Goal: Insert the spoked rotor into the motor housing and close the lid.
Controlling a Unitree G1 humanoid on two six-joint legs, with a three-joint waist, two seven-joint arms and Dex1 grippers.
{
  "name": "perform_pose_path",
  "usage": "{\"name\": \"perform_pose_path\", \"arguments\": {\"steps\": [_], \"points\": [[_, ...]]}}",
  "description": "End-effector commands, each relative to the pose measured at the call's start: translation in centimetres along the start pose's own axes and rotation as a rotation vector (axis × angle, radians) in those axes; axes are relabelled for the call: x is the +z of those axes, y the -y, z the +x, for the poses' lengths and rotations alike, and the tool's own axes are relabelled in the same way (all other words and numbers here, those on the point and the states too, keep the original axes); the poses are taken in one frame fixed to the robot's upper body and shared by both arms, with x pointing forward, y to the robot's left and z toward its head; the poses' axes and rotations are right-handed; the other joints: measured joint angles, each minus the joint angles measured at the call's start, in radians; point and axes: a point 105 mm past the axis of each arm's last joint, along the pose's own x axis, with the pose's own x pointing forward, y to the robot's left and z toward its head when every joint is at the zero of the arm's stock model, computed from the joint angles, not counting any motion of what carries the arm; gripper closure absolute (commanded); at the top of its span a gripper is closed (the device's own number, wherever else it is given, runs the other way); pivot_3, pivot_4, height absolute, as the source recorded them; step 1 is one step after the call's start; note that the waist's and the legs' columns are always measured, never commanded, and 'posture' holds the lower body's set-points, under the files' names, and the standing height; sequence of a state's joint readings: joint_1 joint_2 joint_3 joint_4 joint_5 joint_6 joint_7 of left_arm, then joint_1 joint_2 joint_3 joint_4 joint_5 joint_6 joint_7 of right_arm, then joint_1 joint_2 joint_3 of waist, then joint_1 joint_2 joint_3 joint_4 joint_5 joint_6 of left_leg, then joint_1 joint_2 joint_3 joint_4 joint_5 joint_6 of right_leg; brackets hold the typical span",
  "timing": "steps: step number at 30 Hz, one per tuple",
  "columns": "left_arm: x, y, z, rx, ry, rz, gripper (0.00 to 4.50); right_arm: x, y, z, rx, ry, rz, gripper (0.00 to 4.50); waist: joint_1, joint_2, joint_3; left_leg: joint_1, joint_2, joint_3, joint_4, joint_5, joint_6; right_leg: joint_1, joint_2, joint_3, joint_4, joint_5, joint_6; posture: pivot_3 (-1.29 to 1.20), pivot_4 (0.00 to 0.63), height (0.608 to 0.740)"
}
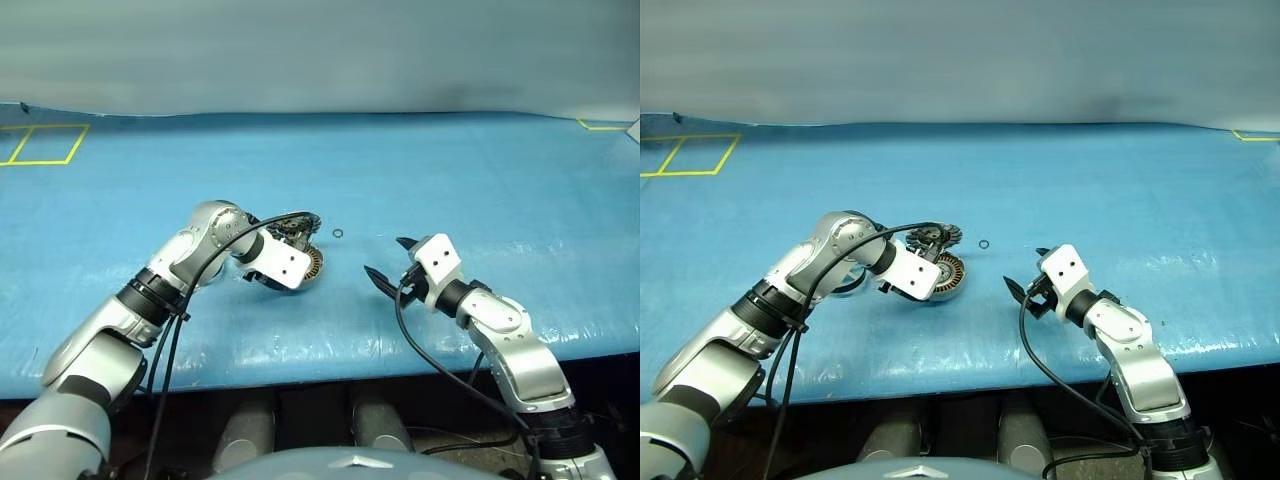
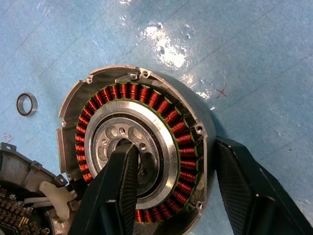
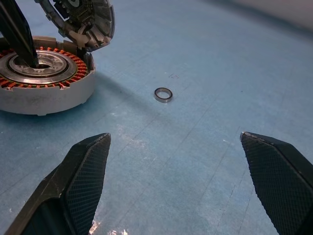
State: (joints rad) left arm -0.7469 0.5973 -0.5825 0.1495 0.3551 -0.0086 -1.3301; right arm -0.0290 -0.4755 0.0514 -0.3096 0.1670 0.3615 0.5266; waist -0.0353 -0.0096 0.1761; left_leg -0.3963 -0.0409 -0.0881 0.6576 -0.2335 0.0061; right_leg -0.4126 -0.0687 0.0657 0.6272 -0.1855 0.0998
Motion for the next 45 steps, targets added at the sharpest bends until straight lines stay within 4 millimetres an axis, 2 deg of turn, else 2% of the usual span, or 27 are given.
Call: {"name": "perform_pose_path", "arguments": {"steps": [1, 7, 13, 17, 20, 29, 40, 45], "points": [[0.5, 0.0, -0.4, 0.014, 0.009, 0.044, 2.48, 1.5, 0.1, -0.2, -0.010, 0.060, -0.030, 0.00, 0.000, 0.000, 0.000, 0.000, 0.000, 0.000, 0.000, 0.000, 0.000, 0.000, 0.000, 0.000, 0.000, 0.000, 0.000, 0.00, 0.150, 0.740], [0.4, 1.0, -0.2, -0.008, 0.016, 0.029, 2.48, 1.6, 0.1, 0.1, 0.001, 0.062, -0.036, 0.00, -0.001, 0.000, 0.000, 0.000, 0.000, 0.000, 0.000, 0.000, 0.000, 0.000, 0.000, 0.000, 0.000, 0.000, 0.000, 0.00, 0.150, 0.740], [0.3, 1.1, -0.1, -0.003, 0.018, 0.035, 2.48, 1.6, 0.0, 0.2, 0.008, 0.064, -0.036, 0.00, -0.001, 0.000, 0.000, 0.001, 0.000, 0.000, 0.000, 0.000, 0.000, 0.000, 0.000, 0.000, 0.000, 0.000, -0.001, 0.00, 0.150, 0.740], [0.4, 0.8, 0.0, 0.025, 0.039, 0.038, 1.18, 1.6, 0.0, 0.1, 0.004, 0.065, -0.031, 0.00, -0.001, 0.000, 0.000, 0.000, 0.000, 0.000, 0.000, 0.000, 0.000, 0.000, 0.000, 0.000, 0.000, 0.000, -0.001, 0.00, 0.150, 0.740], [1.1, 0.2, -0.3, 0.075, 0.120, -0.018, 0.20, 1.5, 0.0, 0.0, 0.000, 0.063, -0.029, 0.00, 0.000, 0.000, 0.000, 0.000, 0.000, 0.000, 0.000, 0.000, 0.000, 0.000, 0.000, 0.000, 0.000, 0.000, -0.001, 0.00, 0.150, 0.740], [1.4, 0.4, -3.4, 0.067, 0.300, -0.188, 0.20, 1.3, 0.2, -0.1, -0.013, 0.061, -0.020, 0.00, -0.003, 0.000, 0.000, 0.000, 0.000, 0.000, 0.000, 0.000, 0.000, 0.000, 0.000, 0.000, 0.001, 0.000, -0.001, 0.00, 0.150, 0.740], [1.8, 2.9, -5.5, -0.023, 0.403, -0.270, 0.20, 1.3, 0.1, 0.4, -0.004, 0.065, -0.012, 0.00, -0.002, 0.000, 0.000, 0.000, 0.001, 0.000, 0.000, 0.000, 0.000, 0.000, 0.001, 0.000, 0.001, -0.001, -0.003, 0.00, 0.150, 0.740], [3.0, 2.7, -6.5, 0.061, 0.599, -0.371, 0.20, 1.0, 0.3, 0.3, -0.022, 0.073, 0.010, 0.00, -0.003, 0.000, 0.000, 0.001, 0.001, 0.000, 0.000, 0.000, 0.000, 0.000, 0.001, 0.000, 0.001, -0.001, -0.003, 0.00, 0.150, 0.740]]}}
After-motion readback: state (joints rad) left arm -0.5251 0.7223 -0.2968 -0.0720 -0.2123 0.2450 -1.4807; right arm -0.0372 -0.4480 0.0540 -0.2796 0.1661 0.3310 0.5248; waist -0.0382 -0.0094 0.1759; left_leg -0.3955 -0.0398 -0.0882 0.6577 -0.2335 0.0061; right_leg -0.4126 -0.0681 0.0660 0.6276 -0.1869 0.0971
